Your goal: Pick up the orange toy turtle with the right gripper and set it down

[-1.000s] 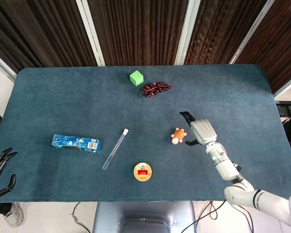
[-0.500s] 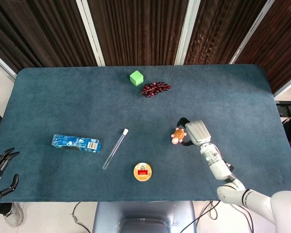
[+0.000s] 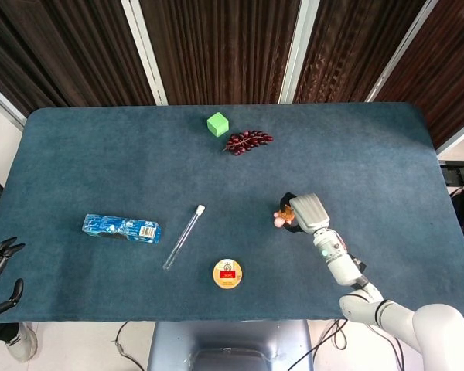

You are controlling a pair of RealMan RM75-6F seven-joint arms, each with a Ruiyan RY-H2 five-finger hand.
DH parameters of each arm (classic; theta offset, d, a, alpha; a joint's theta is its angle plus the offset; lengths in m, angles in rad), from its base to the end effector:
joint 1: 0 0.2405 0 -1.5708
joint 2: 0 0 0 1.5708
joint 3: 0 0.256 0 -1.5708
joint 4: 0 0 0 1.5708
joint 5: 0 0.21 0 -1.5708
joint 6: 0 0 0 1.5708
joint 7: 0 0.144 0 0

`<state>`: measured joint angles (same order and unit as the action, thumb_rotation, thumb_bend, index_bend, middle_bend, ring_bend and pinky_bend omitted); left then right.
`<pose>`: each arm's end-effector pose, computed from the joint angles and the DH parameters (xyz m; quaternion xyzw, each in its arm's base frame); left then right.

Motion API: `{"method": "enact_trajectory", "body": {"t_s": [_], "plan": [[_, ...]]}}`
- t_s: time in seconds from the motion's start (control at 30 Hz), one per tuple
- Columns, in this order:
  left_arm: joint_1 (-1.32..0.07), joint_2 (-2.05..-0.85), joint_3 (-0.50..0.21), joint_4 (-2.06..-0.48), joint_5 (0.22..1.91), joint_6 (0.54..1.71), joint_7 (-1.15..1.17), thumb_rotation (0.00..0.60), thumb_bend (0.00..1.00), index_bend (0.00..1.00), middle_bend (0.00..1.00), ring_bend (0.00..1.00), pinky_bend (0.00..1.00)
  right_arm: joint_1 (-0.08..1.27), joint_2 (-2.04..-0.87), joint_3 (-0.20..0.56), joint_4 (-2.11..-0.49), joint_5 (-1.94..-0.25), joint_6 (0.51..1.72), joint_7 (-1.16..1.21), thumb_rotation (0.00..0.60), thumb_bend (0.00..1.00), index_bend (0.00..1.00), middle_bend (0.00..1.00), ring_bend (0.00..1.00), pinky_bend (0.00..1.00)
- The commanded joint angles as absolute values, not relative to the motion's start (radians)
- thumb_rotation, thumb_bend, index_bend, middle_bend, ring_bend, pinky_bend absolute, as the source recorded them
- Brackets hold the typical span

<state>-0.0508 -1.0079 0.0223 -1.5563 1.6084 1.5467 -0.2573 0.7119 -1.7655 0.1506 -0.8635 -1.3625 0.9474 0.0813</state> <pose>-0.3227 0.1556 0.1926 -0.6020 -0.4091 -0.4172 0.5442 -0.2239 -0.3838 -0.0343 0.7173 -0.3720 0.3752 0.4542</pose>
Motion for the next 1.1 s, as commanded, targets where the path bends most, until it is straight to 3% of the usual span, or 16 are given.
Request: {"method": "enact_trajectory", "body": {"t_s": [0.03, 0.13, 0.2, 0.47, 0.8, 0.9, 1.0, 1.03, 1.1], "plan": [[-0.051, -1.008, 0.023, -1.554, 1.610, 1.547, -0.259, 0.600, 0.51, 0.16, 0.08, 0.15, 0.35, 0.712, -1.780, 0.149, -0.840, -1.371, 0.957, 0.096, 0.600, 0.69, 0.74, 0.58, 1.00, 0.99], [-0.050, -1.008, 0.024, -1.550, 1.613, 1.549, -0.261, 0.600, 0.51, 0.16, 0.08, 0.15, 0.35, 0.710, -1.789, 0.147, -0.818, -1.379, 0.966, 0.106, 0.600, 0.93, 0.81, 0.63, 1.00, 1.00], [-0.050, -1.008, 0.024, -1.548, 1.614, 1.549, -0.264, 0.600, 0.51, 0.16, 0.08, 0.15, 0.35, 0.709, -1.796, 0.145, -0.803, -1.388, 0.980, 0.116, 0.600, 1.00, 0.85, 0.67, 1.00, 1.00], [-0.052, -1.008, 0.024, -1.545, 1.613, 1.547, -0.269, 0.600, 0.51, 0.17, 0.08, 0.15, 0.35, 0.704, -1.811, 0.139, -0.763, -1.412, 1.013, 0.144, 0.600, 1.00, 0.87, 0.75, 1.00, 1.00], [-0.052, -1.006, 0.024, -1.541, 1.615, 1.546, -0.274, 0.600, 0.51, 0.17, 0.08, 0.15, 0.35, 0.695, -1.801, 0.137, -0.768, -1.419, 1.022, 0.169, 0.600, 1.00, 0.85, 0.76, 1.00, 1.00], [-0.052, -1.006, 0.024, -1.540, 1.615, 1.546, -0.275, 0.600, 0.51, 0.17, 0.08, 0.15, 0.35, 0.691, -1.762, 0.124, -0.815, -1.426, 0.997, 0.205, 0.600, 1.00, 0.68, 0.68, 1.00, 1.00], [-0.052, -1.006, 0.025, -1.540, 1.615, 1.546, -0.276, 0.600, 0.51, 0.17, 0.08, 0.15, 0.35, 0.681, -1.722, 0.116, -0.869, -1.433, 0.998, 0.218, 0.600, 0.77, 0.46, 0.53, 1.00, 1.00], [-0.052, -1.006, 0.025, -1.540, 1.615, 1.547, -0.276, 0.600, 0.51, 0.17, 0.08, 0.15, 0.35, 0.675, -1.706, 0.113, -0.892, -1.436, 1.004, 0.215, 0.600, 0.62, 0.39, 0.48, 1.00, 0.99], [-0.051, -1.006, 0.025, -1.540, 1.616, 1.548, -0.276, 0.600, 0.51, 0.17, 0.08, 0.15, 0.35, 0.665, -1.681, 0.108, -0.929, -1.438, 1.012, 0.207, 0.600, 0.44, 0.29, 0.44, 1.00, 0.98]]}}
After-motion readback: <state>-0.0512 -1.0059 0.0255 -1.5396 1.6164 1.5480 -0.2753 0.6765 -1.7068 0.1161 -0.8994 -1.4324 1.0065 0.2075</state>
